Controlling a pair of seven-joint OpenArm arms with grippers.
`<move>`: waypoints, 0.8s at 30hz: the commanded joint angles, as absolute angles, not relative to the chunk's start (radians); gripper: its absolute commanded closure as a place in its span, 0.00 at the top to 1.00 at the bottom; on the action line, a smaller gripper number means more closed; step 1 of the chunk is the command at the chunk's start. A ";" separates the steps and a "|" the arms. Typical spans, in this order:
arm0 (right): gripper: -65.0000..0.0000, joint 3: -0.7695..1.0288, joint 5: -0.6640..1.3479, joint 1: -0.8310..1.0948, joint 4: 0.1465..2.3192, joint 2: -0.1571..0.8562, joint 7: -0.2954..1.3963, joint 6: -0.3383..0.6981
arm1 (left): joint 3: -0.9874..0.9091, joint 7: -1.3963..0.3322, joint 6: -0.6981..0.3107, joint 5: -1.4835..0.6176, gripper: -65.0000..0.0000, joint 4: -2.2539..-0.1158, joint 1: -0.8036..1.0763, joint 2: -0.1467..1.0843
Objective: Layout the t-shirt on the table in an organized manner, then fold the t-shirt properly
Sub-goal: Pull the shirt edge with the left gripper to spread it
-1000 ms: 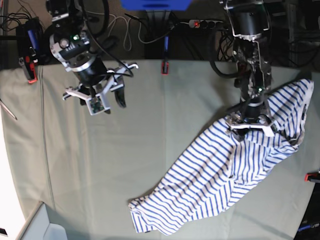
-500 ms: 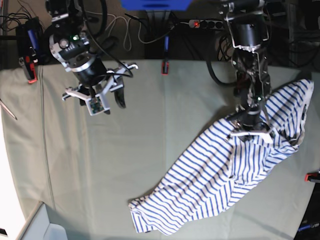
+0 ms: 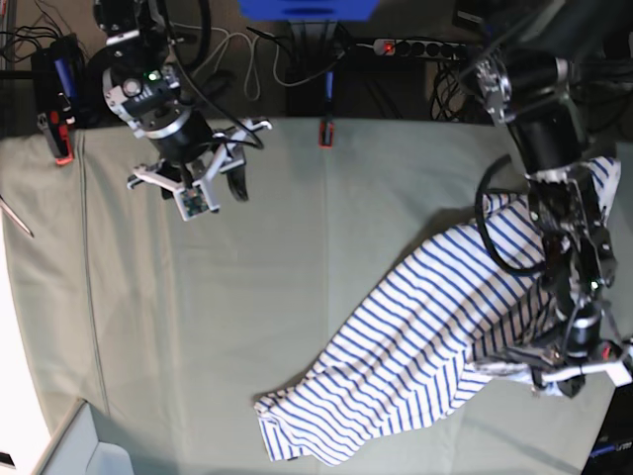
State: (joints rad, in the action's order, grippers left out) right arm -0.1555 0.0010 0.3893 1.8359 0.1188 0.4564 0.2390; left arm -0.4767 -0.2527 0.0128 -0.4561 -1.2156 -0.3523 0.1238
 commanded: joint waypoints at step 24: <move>0.38 -0.154 0.007 0.384 1.801 0.114 0.430 0.252 | -0.473 -0.110 0.001 -0.449 0.01 -0.834 -0.688 0.325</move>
